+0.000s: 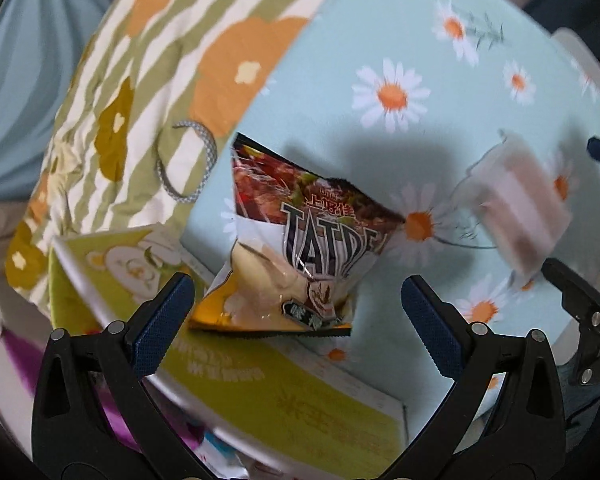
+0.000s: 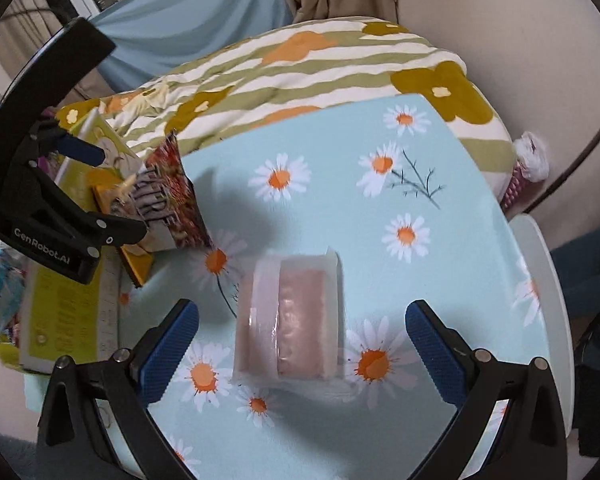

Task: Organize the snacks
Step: 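Move both tools to the last two items on the table, then grasp the orange-black TATDE bag with the left tool while the right tool grasps the pink-white pack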

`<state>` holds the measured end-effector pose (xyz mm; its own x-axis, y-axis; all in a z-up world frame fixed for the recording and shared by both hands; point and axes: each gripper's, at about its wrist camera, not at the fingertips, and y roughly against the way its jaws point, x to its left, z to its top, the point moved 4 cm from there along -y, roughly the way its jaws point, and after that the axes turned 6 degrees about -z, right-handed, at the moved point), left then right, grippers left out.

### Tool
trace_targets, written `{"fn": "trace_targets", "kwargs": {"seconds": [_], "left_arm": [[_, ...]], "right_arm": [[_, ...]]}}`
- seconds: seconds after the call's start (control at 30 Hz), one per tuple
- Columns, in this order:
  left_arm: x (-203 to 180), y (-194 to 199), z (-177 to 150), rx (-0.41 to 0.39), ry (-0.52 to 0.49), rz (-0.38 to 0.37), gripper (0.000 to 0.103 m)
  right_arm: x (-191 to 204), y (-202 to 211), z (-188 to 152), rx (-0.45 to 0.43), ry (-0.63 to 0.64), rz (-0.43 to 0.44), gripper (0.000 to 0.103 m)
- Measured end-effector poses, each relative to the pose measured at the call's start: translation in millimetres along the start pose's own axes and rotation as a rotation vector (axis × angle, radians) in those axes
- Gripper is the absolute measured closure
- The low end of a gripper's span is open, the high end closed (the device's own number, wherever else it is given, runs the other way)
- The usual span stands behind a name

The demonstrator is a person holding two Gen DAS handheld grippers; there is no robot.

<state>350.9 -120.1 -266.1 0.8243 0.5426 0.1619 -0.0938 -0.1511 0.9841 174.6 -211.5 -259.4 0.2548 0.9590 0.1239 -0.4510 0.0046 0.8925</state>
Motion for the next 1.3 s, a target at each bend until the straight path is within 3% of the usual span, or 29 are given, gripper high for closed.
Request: {"fn": "trace_targets", "kwargs": {"seconds": [0.23, 0.47, 0.57, 0.97, 1.2, 1.3], "left_arm": [[1.4, -29.3, 7.5, 0.078, -0.042, 0.027, 0.002], [0.3, -45.4, 7.1, 0.122, -0.067, 0.042, 0.011], [-3.1, -43.5, 8.0, 0.114, -0.088, 0.054, 0.023], [-21.0, -31.3, 11.0, 0.100, -0.069, 0.035, 0.037], [-37.9, -27.5, 13.0, 0.092, -0.008, 0.009, 0.038], [-43.5, -26.5, 13.0, 0.084, 0.027, 0.001, 0.038]], "right_arm": [[6.3, -18.2, -11.1, -0.013, -0.007, -0.049, 0.000], [15.6, -29.1, -17.8, -0.011, 0.018, -0.074, 0.002], [16.3, -32.6, -18.1, -0.003, 0.021, -0.074, 0.005], [23.8, -47.3, -17.1, 0.015, 0.101, -0.068, 0.022], [26.7, -49.4, -15.3, 0.007, 0.187, -0.054, 0.041], [23.4, -47.8, -16.5, 0.007, 0.219, -0.032, 0.044]]}}
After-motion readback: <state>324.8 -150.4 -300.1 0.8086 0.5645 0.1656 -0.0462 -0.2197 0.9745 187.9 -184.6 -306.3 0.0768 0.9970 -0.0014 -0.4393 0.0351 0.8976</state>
